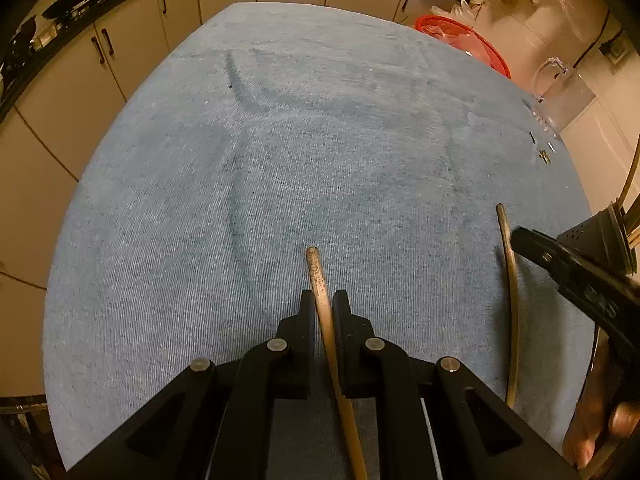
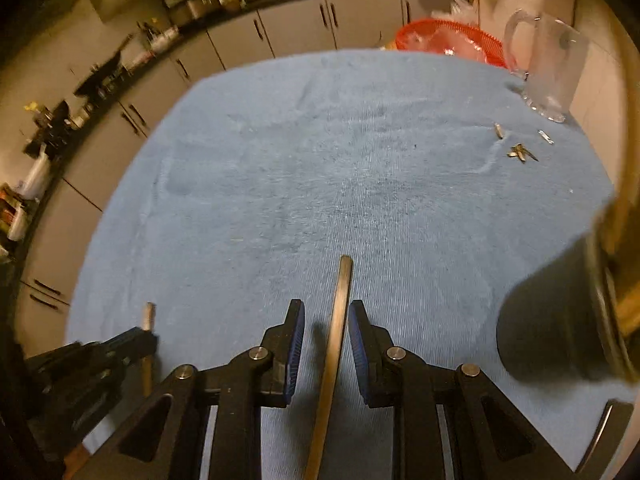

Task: Organize utensils
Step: 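Grasp a loose chopstick with the left tool while the right tool grasps another, then lift both held chopsticks and carry them over the black holder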

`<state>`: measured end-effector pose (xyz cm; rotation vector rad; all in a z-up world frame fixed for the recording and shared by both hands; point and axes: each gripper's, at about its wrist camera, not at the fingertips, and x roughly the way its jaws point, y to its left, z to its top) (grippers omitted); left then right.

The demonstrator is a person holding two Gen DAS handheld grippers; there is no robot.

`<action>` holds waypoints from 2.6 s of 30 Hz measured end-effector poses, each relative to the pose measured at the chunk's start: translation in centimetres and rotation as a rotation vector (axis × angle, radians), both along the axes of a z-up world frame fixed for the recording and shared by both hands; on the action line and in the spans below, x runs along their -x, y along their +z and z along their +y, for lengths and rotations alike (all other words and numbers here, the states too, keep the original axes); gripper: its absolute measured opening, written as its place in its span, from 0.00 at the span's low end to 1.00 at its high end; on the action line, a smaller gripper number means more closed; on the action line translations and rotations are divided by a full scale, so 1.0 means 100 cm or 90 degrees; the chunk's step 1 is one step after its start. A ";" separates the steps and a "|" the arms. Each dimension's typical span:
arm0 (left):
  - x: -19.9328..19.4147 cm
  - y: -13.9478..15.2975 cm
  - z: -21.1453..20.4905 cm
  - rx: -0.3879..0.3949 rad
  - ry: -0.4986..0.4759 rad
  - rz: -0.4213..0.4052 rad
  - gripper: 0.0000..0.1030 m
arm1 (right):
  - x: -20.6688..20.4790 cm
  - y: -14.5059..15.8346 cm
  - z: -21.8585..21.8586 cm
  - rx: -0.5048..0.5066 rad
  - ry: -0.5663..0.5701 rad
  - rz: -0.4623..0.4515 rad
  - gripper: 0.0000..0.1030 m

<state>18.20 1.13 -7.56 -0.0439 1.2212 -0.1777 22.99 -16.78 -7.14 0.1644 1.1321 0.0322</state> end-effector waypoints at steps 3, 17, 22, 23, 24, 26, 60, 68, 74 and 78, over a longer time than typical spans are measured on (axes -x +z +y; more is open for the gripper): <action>-0.008 -0.001 -0.005 -0.002 -0.002 -0.004 0.09 | -0.014 -0.012 0.003 0.019 -0.003 0.035 0.23; 0.020 0.075 0.000 0.061 -0.004 -0.170 0.08 | 0.066 0.078 -0.004 -0.089 0.023 -0.214 0.07; 0.052 0.120 -0.001 0.068 -0.005 -0.266 0.08 | 0.131 0.127 -0.008 -0.089 0.021 -0.376 0.07; 0.058 0.126 0.000 0.068 -0.007 -0.282 0.08 | 0.144 0.135 -0.009 -0.090 0.018 -0.406 0.07; 0.064 0.133 -0.002 0.068 -0.012 -0.298 0.08 | 0.153 0.139 -0.010 -0.089 0.018 -0.427 0.07; 0.066 0.138 -0.008 0.064 -0.022 -0.306 0.08 | 0.168 0.148 -0.005 -0.078 0.016 -0.446 0.07; 0.008 0.050 -0.015 0.039 -0.017 -0.107 0.07 | 0.226 0.174 -0.052 -0.126 -0.049 -0.501 0.07; 0.047 0.133 -0.025 0.085 -0.053 -0.242 0.07 | 0.237 0.185 -0.070 -0.120 -0.081 -0.529 0.07; 0.068 0.167 -0.042 0.102 -0.085 -0.297 0.07 | 0.247 0.195 -0.089 -0.112 -0.109 -0.551 0.07; 0.076 0.187 -0.051 0.107 -0.101 -0.325 0.07 | 0.251 0.200 -0.101 -0.104 -0.126 -0.563 0.07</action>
